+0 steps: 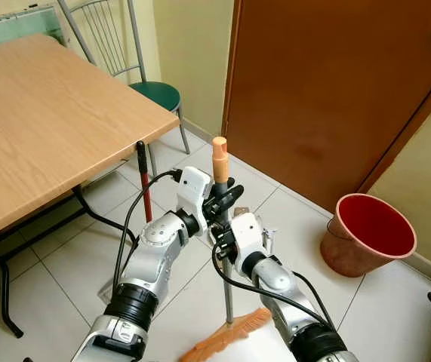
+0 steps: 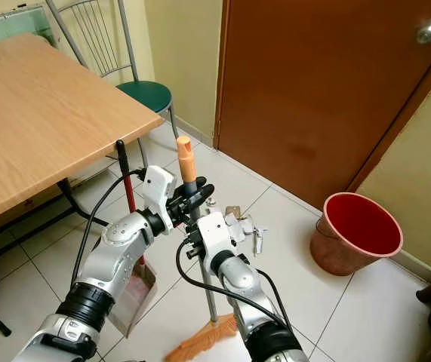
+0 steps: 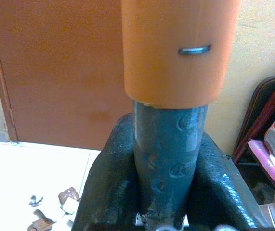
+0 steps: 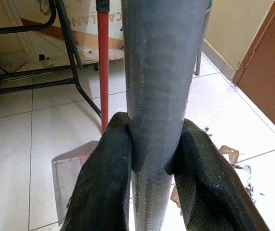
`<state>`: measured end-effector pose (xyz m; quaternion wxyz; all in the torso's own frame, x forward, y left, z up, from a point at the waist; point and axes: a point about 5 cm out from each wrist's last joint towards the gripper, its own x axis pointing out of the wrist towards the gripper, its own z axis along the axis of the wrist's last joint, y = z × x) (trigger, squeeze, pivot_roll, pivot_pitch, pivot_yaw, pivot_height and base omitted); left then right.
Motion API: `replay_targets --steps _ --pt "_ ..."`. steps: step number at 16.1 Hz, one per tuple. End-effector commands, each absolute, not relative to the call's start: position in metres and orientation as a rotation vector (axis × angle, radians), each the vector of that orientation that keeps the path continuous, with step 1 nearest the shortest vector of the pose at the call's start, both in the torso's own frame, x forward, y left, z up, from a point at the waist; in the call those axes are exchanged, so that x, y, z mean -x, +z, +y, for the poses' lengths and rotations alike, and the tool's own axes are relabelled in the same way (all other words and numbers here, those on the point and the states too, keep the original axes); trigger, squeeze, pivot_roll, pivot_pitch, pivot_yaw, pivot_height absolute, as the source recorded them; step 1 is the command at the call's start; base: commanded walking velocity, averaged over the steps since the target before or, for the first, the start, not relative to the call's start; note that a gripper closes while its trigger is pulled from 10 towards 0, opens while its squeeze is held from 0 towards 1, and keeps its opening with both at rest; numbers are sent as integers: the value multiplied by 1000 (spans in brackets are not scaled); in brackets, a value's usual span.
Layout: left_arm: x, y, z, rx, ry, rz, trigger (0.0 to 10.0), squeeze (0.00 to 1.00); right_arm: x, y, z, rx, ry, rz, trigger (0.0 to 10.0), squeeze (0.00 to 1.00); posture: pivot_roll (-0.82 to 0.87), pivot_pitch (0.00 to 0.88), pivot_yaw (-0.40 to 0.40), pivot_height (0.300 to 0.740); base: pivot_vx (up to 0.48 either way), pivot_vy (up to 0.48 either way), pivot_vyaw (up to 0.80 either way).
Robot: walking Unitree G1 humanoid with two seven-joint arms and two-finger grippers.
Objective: Sweep floor
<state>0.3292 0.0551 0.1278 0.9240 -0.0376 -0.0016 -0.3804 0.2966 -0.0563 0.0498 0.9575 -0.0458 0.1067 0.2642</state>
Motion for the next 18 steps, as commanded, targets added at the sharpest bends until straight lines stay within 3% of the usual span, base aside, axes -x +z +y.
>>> replay_targets --steps 1,3,4,5,13,18 --pt "-329 122 58 48 -753 21 0 0 -296 56 -49 90 569 185 10000 0 70 86 -17 740 0 0 0" --pt "-331 121 67 18 -720 0 0 0 -298 63 -51 54 572 179 10000 0 70 86 -17 740 0 0 0" --pt "-331 121 71 10 -707 -7 0 0 -299 65 -52 35 574 175 10000 63 72 87 -18 740 0 0 0" --pt "-332 121 75 14 -684 -10 0 0 -298 67 -52 16 596 174 10000 1000 73 86 -20 740 0 0 0" --pt "-328 114 78 26 -648 -18 0 0 -288 69 -69 99 750 223 10000 1000 65 83 -33 740 0 0 0" --pt "-328 102 114 -76 -361 -9 0 0 -274 67 -97 151 702 237 10000 1000 72 78 -39 740 0 0 0"
